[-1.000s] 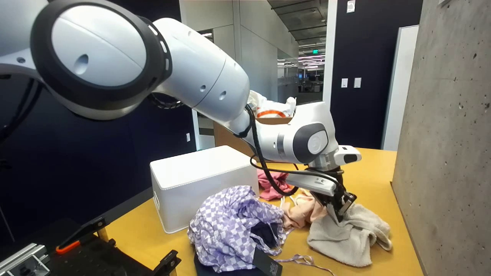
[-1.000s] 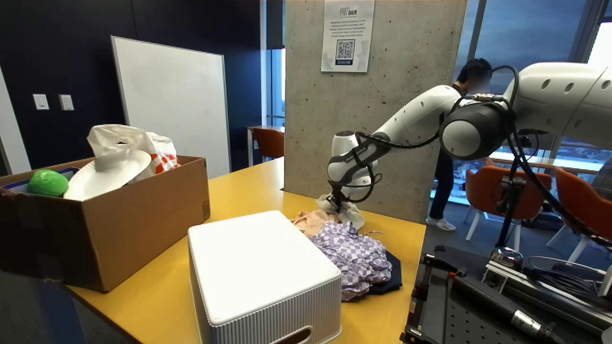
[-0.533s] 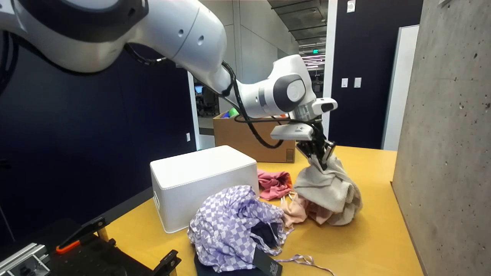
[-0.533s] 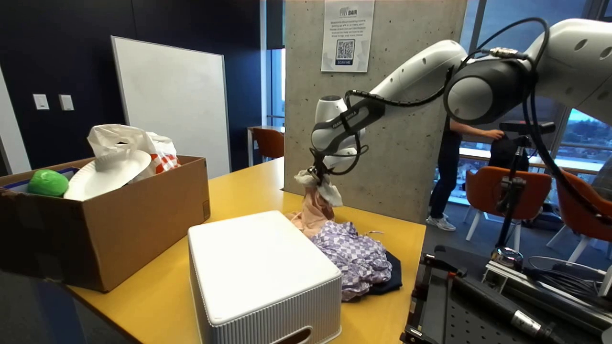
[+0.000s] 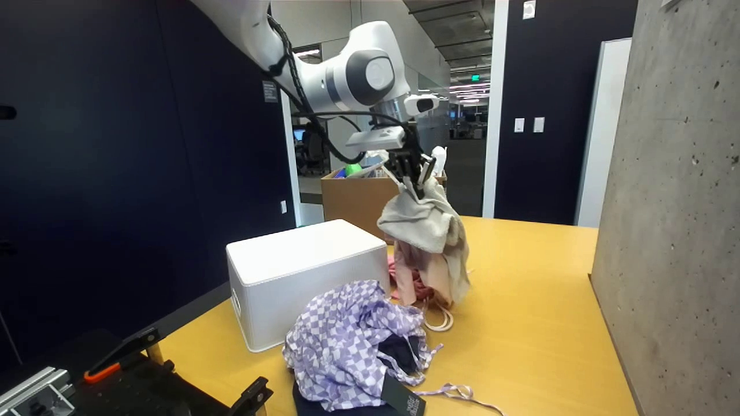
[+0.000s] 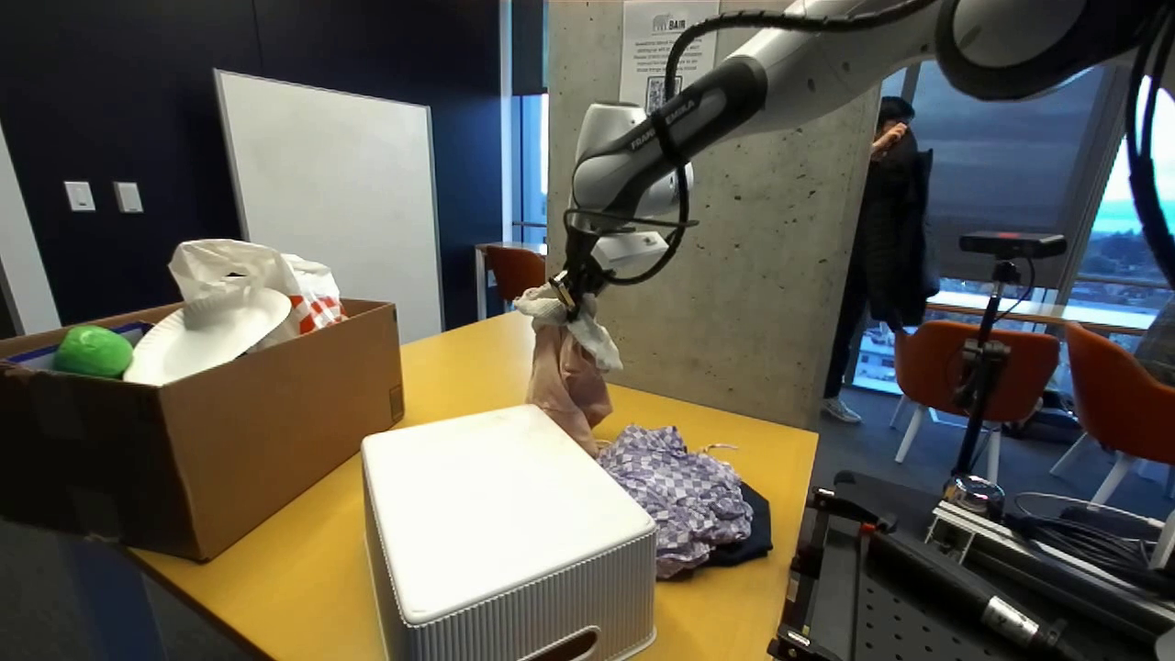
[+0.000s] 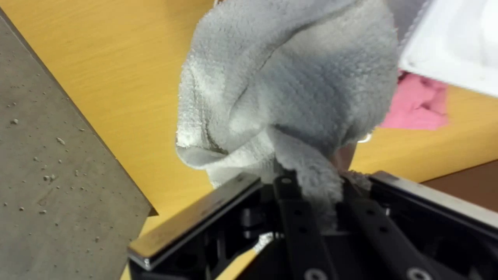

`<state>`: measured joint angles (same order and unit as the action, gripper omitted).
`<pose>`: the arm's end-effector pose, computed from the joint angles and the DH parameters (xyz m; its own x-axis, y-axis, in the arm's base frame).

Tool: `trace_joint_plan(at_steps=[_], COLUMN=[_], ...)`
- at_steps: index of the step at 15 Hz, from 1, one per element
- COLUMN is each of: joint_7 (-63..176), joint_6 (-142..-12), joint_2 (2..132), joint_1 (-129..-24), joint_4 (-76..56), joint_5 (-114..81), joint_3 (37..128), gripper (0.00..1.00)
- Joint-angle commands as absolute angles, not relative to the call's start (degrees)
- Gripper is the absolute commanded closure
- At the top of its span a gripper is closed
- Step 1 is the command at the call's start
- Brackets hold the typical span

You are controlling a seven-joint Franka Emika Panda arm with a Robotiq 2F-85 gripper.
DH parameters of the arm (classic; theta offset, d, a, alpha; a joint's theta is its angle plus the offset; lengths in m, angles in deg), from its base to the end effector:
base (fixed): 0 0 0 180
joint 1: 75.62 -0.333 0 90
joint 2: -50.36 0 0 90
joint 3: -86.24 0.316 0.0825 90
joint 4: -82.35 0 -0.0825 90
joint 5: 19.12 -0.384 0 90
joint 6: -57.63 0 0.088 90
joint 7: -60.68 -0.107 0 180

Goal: Pile up the blue shirt and the checkered shirt on the table then put the shirt cream shirt on the basket

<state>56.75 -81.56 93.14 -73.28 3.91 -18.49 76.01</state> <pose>0.7515 -0.1336 0.3120 0.9291 -0.1839 0.3209 -0.2289 -0.9674 0.1083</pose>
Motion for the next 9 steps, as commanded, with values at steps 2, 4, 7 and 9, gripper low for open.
trace_joint_plan(at_steps=[2, 4, 7, 9], joint_7=[57.66, 58.44, 58.44, 57.90], joint_6=[-84.79, -86.26, -88.24, -86.98], joint_2=[78.45, 73.53, 66.32, 62.04], joint_1=[-75.63, -76.88, -79.15, -80.72], joint_4=[-12.65, -18.27, -26.18, -30.69], joint_5=[-16.30, -15.67, -14.95, -15.57], joint_3=[79.84, 81.54, 84.38, 86.70], gripper=[0.97, 0.97, 0.97, 0.97])
